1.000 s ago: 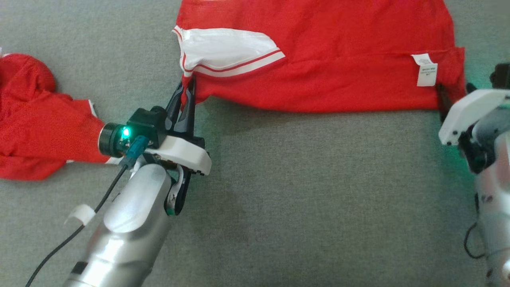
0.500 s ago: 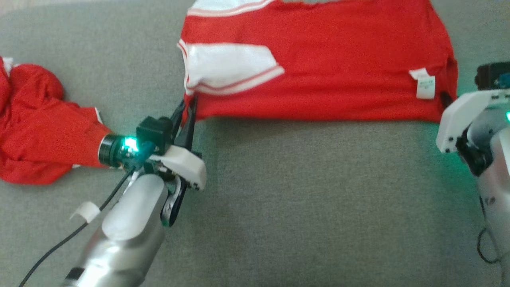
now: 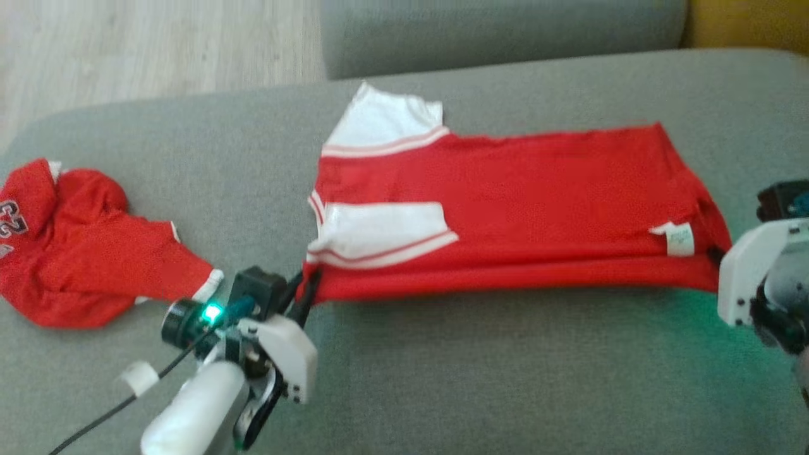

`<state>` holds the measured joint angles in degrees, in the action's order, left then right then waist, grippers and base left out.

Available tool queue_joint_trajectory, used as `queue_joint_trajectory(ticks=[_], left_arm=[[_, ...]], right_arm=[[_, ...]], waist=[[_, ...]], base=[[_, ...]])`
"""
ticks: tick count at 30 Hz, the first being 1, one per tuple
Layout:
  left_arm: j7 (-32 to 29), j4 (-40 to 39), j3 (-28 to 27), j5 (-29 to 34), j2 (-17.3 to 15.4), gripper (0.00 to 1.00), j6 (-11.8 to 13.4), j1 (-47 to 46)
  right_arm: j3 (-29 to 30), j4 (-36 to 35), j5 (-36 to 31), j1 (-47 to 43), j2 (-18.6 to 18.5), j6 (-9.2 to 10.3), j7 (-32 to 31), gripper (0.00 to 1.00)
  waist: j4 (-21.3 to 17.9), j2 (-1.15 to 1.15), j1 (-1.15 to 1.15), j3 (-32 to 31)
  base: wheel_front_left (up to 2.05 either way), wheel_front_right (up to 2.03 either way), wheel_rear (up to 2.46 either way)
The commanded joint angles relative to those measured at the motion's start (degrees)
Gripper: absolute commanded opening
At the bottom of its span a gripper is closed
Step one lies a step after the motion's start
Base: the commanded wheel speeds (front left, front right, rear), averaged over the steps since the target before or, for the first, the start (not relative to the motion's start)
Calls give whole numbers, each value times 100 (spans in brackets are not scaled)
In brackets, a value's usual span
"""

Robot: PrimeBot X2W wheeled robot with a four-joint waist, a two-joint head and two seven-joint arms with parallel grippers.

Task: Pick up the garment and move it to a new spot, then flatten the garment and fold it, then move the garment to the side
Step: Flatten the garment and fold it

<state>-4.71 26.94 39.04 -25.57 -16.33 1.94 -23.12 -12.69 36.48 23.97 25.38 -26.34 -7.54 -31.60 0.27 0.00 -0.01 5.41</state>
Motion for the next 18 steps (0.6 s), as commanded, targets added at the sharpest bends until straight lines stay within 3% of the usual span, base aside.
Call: queue_joint_trajectory(ticks=[1, 7, 12, 13, 14, 15, 16, 17, 18], left_arm=[[-152, -291, -224, -80, -358, 0, 10, -12], [-759, -1285, -150, -247, -714, 0, 117, 576], [-1013, -1749, -33, -174, -868, 0, 270, 810], [-1029, -1793, -10, -167, -858, 0, 281, 822], [-1043, -1830, 1, -179, -840, 0, 291, 834], [-1052, -1860, 8, -181, -833, 17, 305, 841], [-1039, -1887, 3, -168, -833, 75, 334, 841], [-1030, -1905, -2, -153, -835, 100, 368, 841], [-1030, -1905, -2, -153, -835, 100, 368, 841]], right_arm=[[17, -310, 100, -96, -301, 5, -105, 0], [324, -980, 338, -817, -393, 5, -464, 0], [796, -1458, 288, -1359, -169, 5, -520, 0], [894, -1525, 247, -1406, -105, 5, -456, 10], [990, -1594, 204, -1440, -30, 5, -370, 100], [1075, -1646, 198, -1464, 57, 5, -302, 100], [1151, -1712, 214, -1473, 146, 5, -210, 100], [1240, -1776, 217, -1468, 226, 5, -82, 100], [1240, -1776, 217, -1468, 226, 5, -82, 100]], waist=[[-57, 0, 1, -211], [-79, 0, 1, -385], [-91, 0, 1, -386], [-93, 0, 1, -374], [-98, 0, 1, -360], [-103, 0, 1, -345], [-109, 0, 1, -327], [-116, 0, 1, -308], [-116, 0, 1, -308]], base=[[0, 0, 0], [0, 0, 0], [0, 0, 0], [0, 0, 0], [0, 0, 0], [0, 0, 0], [0, 0, 0], [0, 0, 0], [0, 0, 0]])
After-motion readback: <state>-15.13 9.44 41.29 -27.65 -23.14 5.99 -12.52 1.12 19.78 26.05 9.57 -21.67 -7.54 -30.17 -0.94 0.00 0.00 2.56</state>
